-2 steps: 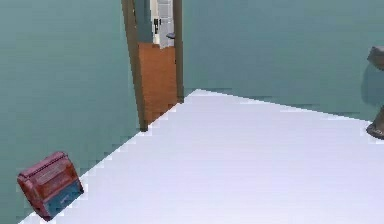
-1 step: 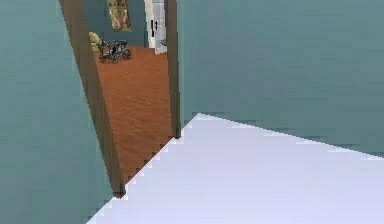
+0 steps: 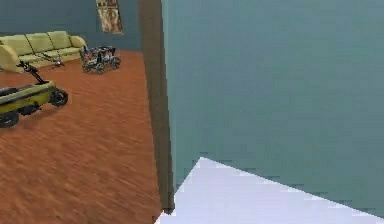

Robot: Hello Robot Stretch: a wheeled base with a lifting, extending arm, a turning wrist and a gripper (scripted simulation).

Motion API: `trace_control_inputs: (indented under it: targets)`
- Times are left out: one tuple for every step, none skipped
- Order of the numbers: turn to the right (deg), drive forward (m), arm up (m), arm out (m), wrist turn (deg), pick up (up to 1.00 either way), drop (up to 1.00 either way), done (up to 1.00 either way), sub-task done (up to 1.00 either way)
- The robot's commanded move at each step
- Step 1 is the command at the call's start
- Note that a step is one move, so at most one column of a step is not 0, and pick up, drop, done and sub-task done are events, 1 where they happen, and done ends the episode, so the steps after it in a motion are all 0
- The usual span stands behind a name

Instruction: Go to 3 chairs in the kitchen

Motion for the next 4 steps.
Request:
trace_control_inputs:
  targets:
    - [21.0, 0.00, 0.00, 0.00, 0.0, 0.00, 0.00, 0.00, 0.00]
    - [0.0, 0.10, 0.00, 0.00, 0.0, 0.00, 0.00, 0.00, 0.00]
    - [-18.0, 0.00, 0.00, 0.00, 0.0, 0.00, 0.00, 0.00, 0.00]
    - [0.0, 0.55, 0.00, 0.00, 0.0, 0.00, 0.00, 0.00, 0.00]
